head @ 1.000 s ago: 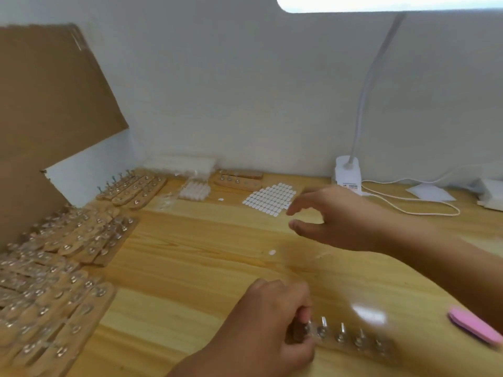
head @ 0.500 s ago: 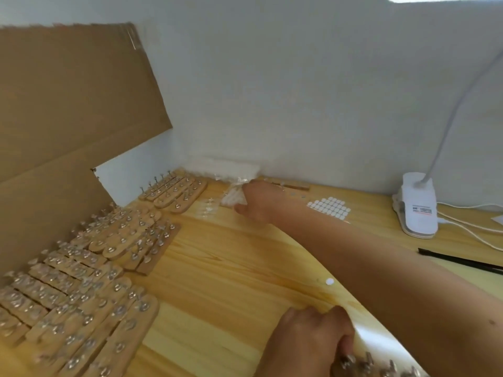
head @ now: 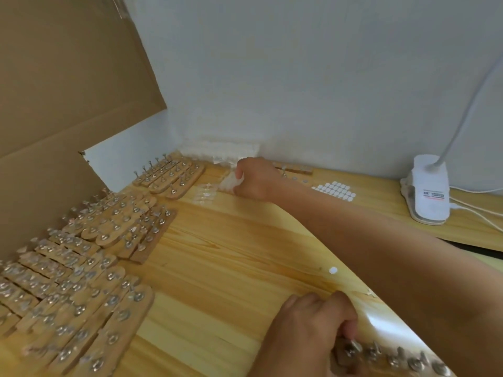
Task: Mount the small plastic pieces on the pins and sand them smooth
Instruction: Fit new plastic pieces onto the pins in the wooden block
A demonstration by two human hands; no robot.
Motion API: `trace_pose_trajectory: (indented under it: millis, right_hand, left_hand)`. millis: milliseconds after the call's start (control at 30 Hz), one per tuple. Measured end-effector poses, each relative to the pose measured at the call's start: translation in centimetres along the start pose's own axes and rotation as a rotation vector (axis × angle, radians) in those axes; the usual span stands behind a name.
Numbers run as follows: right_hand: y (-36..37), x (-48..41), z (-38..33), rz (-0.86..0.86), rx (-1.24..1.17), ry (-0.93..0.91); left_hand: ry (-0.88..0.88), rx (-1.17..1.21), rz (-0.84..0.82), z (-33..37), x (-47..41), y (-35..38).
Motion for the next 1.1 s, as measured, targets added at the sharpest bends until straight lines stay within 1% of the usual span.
trace_pose_trajectory:
  millis: [67,233,367,467,533,633,733,833,967,1033,1100]
  right_hand:
    - [-0.1,-0.2,0.0,0.022,-0.011,0.006]
    - [-0.5,-0.4,0.5,0.076,-0.088,0.016]
    - [-2.6,1.9,0.7,0.097,-0.092,-0.019]
    - [-6.6,7.1,1.9,0.076,-0.142,-0.075]
    - [-9.5,12.2,3.8,0.000,-0.110,-0.097]
    - [-13.2,21.0,8.0,-0.085,-0.075,0.007]
    - [-15.7,29.1,11.8,-0.044,-0.061,0.155]
    - [-16.7,35.6,13.8,0.029,-0.022,0.251]
    - [-15.4,40.6,13.7,0.039,-0.086,0.265]
    - [-14.8,41.6,13.6,0.063,-0.142,0.254]
    - [-14.6,41.9,13.6,0.095,-0.137,0.228]
  left_hand:
    - [0.006,0.007,0.003,0.1,0.0,0.1]
    - [-0.043,0.005,0.009,0.0,0.1,0.1]
    - [-0.049,0.028,0.039,0.0,0.4,-0.2]
    - [-0.076,0.094,0.093,0.0,0.6,-0.5]
    - [-0.095,0.154,0.073,0.4,0.6,-0.2]
    - [-0.072,0.204,0.008,1.8,0.4,0.9]
    - [-0.054,0.217,-0.083,4.0,0.5,2.9]
    - [-0.010,0.222,-0.171,6.8,0.8,5.2]
    - [0.086,0.163,-0.192,9.5,1.4,7.2]
    - [0.111,0.136,-0.182,9.9,1.6,7.5]
    - [0.114,0.134,-0.184,9.8,1.6,7.5]
Point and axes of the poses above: each hand's wrist, its own x-axis away from the middle knuckle, its own y-axis out of the palm, z = x × y, the point moved 4 cm from there along -x, towards the middle knuckle, and after that the axes turned 8 degrees about z, right-handed, at the moved point
